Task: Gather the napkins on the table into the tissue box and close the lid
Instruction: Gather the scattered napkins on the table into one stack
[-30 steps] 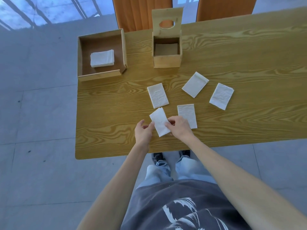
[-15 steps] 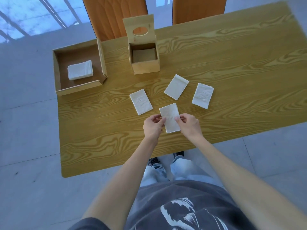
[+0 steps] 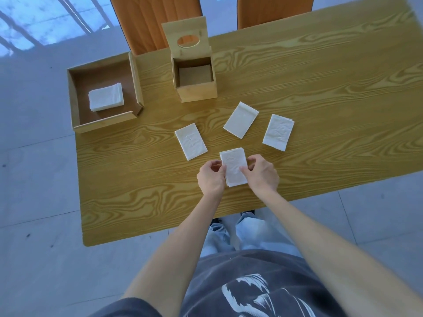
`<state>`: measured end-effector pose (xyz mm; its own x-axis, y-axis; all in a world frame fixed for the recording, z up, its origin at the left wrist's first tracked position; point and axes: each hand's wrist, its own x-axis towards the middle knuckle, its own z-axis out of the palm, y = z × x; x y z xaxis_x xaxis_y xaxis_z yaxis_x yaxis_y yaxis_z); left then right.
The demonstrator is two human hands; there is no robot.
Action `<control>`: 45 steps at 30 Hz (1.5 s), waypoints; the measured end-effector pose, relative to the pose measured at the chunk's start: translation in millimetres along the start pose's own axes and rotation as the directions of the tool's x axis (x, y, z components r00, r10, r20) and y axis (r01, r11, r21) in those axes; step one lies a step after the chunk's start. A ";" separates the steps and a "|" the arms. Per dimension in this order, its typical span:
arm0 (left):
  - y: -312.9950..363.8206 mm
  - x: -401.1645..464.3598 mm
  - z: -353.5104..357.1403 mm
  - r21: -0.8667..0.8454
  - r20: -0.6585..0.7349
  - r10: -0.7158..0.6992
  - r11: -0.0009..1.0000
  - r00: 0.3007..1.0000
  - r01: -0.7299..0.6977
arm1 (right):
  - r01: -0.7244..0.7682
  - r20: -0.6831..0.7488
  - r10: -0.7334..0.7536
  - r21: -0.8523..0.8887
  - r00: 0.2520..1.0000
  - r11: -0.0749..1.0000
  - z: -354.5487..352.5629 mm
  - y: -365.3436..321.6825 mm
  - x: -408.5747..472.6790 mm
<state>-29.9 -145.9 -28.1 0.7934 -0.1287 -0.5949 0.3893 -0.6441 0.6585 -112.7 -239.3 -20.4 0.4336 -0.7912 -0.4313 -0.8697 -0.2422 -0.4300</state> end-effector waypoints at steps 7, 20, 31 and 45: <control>0.1 -3.1 2.4 -0.145 0.019 -0.088 0.985 0.996 0.090 | -0.017 0.001 0.017 -0.022 1.000 1.000 5.1 -7.2 2.0; -2.5 -0.4 -14.5 -0.334 0.177 -0.170 0.916 0.969 0.221 | 0.019 0.136 -0.066 0.322 0.989 0.946 5.0 -15.5 7.0; -19.6 10.8 -66.3 -0.562 0.146 -0.137 0.804 0.980 0.196 | 0.069 0.322 -0.228 0.437 0.919 0.897 29.1 -55.4 3.1; -32.4 51.5 -121.9 -0.647 0.095 -0.259 0.718 0.961 0.257 | 0.142 0.089 -0.145 0.045 0.985 0.989 51.0 -123.4 14.2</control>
<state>55.4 -39.7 -23.9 0.6175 -0.0285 -0.7860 0.7862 -0.0070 0.6179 12.8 -192.0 -14.0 0.5747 -0.6944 -0.4331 -0.7880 -0.3268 -0.5217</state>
